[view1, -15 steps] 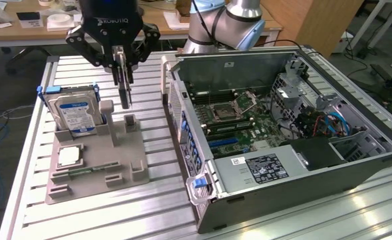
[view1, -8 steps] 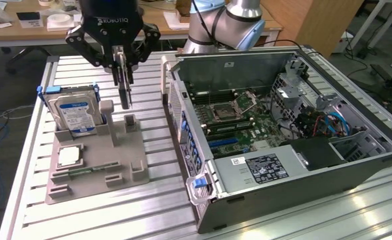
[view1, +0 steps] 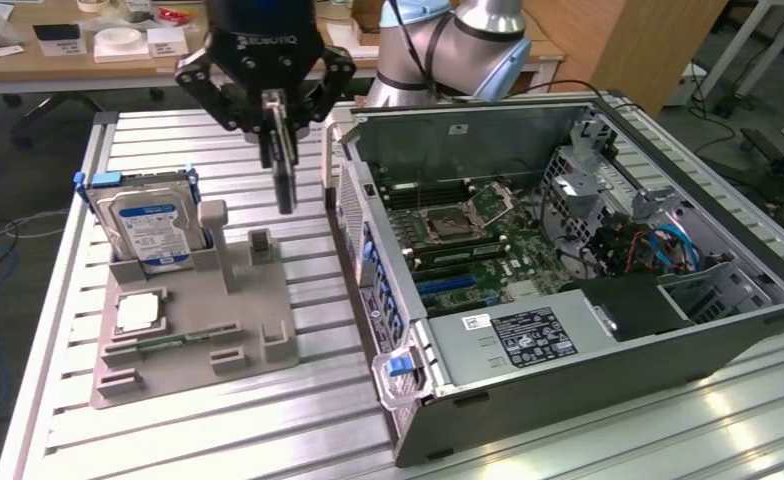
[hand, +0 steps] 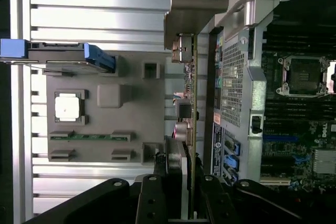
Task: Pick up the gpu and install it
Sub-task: 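Pick up the gpu and move the gpu toward the slot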
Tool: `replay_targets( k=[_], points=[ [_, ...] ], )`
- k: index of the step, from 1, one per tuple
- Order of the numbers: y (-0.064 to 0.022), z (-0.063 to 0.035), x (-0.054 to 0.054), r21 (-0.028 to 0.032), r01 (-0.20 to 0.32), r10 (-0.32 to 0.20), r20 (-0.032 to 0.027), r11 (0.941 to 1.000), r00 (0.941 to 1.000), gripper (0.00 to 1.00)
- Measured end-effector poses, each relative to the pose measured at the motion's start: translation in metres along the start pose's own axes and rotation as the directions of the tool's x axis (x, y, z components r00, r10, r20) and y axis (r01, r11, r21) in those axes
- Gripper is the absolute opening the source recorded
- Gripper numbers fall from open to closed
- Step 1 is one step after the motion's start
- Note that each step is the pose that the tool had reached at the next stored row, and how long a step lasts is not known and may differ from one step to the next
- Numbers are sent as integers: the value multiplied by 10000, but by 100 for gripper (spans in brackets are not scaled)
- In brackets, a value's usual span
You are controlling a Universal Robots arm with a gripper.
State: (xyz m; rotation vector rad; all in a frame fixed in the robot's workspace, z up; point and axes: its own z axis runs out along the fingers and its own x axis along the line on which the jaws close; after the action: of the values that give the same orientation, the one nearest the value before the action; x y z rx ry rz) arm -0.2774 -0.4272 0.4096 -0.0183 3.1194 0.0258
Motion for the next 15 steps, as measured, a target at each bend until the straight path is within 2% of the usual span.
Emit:
replay_targets(
  k=[15],
  points=[
    [-8, 25, -658, 0, 0, 0, 1, 10000, 10000, 28]
  ],
)
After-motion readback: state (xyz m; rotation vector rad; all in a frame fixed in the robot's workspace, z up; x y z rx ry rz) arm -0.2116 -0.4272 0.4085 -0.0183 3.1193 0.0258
